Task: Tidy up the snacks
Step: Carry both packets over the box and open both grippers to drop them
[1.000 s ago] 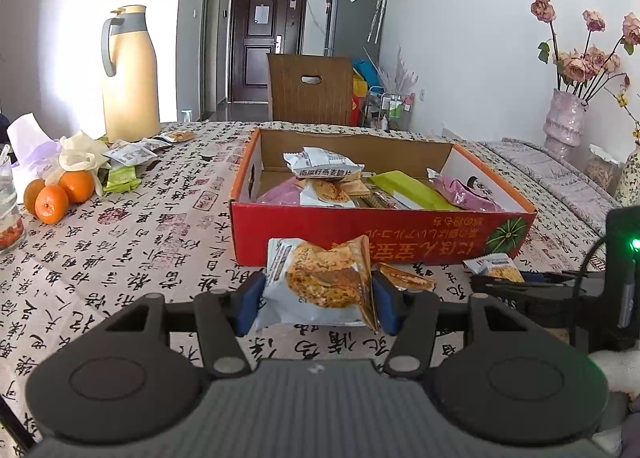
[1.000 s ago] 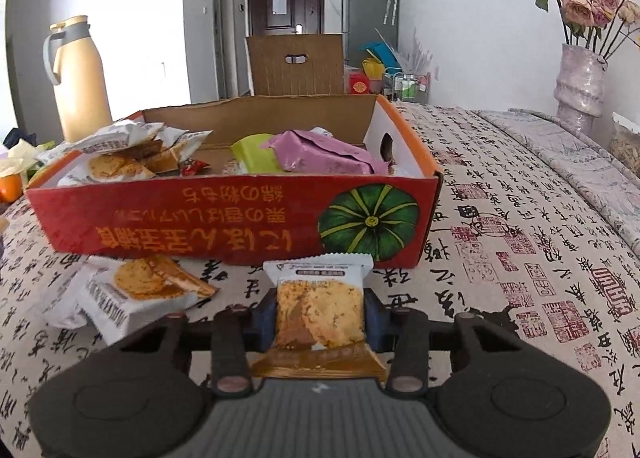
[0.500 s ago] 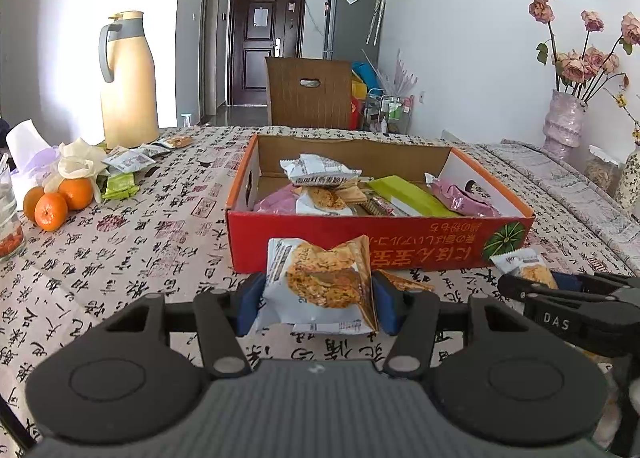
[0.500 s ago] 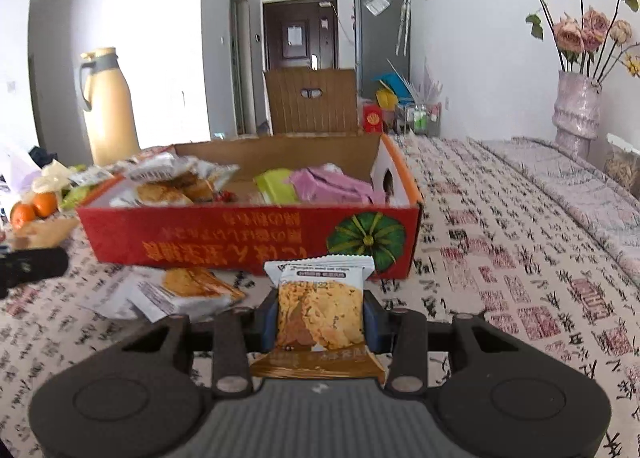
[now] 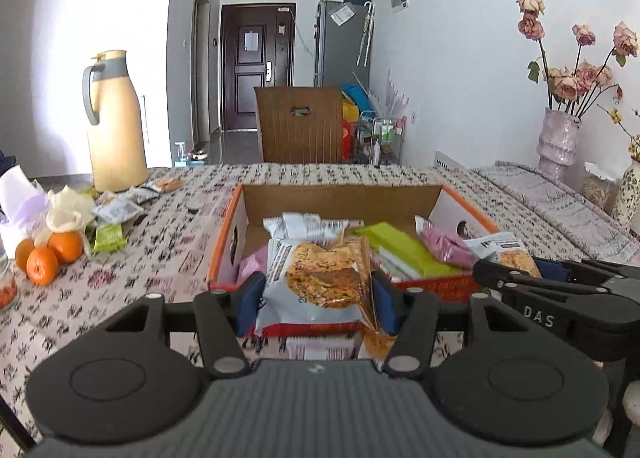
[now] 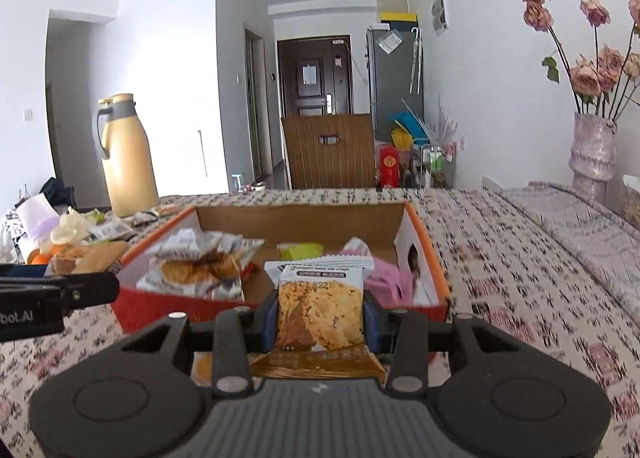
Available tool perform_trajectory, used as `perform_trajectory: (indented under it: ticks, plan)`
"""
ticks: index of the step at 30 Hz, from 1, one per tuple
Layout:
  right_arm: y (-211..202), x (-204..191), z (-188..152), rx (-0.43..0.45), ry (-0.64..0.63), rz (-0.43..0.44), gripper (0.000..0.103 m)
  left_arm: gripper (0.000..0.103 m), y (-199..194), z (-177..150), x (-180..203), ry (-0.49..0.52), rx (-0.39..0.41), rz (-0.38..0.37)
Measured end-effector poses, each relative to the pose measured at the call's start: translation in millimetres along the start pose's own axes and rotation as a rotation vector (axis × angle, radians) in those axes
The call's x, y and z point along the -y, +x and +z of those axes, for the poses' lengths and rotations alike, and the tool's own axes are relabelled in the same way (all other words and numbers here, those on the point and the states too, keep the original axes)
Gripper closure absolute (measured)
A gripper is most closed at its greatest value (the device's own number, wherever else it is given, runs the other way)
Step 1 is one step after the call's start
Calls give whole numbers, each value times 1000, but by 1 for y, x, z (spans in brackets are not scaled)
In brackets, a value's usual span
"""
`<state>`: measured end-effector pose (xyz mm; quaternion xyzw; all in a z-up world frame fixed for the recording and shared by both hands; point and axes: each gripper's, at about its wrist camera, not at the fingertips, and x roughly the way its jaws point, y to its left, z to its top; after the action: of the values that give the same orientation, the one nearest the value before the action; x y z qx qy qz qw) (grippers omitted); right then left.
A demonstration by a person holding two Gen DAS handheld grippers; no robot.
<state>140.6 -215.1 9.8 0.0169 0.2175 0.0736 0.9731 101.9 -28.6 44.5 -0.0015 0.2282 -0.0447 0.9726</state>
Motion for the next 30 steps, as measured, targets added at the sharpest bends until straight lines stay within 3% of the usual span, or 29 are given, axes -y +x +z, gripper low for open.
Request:
perform_trajectory:
  ticks: [11,30]
  plan:
    - [32,3,38,44,19,5,63,46,22,36,4,6,49,10]
    - [114,10,64,44,66,-33,63,46,107,76,-1,-75,28,56]
